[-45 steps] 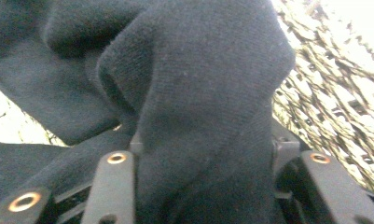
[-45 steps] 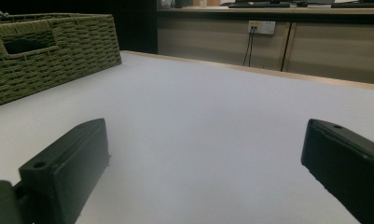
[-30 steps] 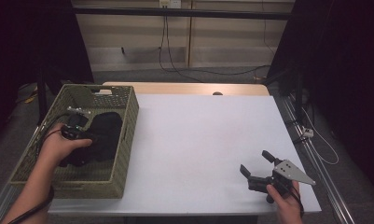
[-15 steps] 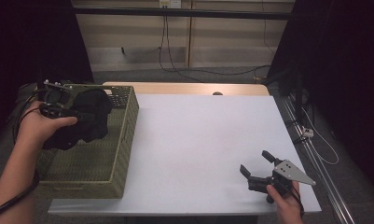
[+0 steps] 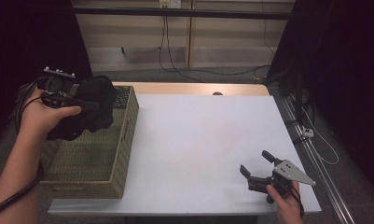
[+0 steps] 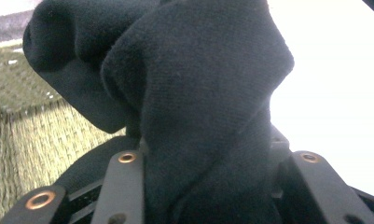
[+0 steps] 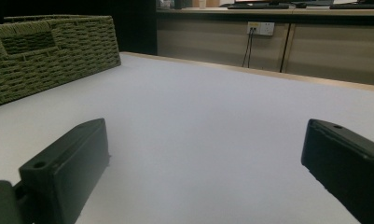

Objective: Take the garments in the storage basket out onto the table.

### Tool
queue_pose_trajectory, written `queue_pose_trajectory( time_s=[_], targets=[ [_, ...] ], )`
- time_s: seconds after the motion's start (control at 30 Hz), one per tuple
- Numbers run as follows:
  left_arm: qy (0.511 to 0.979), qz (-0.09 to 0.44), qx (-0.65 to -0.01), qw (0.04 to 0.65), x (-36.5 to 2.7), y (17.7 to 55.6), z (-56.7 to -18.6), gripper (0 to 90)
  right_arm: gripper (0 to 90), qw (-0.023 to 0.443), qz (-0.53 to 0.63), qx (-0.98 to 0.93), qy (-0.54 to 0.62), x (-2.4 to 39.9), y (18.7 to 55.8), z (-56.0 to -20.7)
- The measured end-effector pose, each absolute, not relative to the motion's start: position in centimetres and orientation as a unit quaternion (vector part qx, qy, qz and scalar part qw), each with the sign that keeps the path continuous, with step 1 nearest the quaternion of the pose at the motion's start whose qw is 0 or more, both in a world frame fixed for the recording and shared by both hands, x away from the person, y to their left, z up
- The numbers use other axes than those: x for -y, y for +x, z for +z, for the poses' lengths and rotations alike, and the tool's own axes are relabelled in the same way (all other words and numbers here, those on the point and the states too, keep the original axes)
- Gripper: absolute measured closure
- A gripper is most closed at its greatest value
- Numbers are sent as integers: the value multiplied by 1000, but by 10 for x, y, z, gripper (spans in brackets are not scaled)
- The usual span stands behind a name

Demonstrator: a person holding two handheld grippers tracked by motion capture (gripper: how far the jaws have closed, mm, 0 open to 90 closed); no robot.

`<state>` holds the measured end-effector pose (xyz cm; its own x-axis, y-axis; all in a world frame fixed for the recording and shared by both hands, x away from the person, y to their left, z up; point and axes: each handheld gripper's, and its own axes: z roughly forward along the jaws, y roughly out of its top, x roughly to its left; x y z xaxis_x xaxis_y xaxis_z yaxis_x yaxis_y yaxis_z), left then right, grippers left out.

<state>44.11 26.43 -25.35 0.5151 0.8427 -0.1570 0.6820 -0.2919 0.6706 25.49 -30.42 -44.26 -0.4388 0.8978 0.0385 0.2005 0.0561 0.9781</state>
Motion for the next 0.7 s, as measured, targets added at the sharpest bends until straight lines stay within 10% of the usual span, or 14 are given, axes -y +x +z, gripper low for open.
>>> queue_pose_trajectory(
  time_s=[0.7],
  targets=[
    [805,115,-446,373,-222,443,-239,564,1,319,543,-654,419,304,255,-443]
  ],
)
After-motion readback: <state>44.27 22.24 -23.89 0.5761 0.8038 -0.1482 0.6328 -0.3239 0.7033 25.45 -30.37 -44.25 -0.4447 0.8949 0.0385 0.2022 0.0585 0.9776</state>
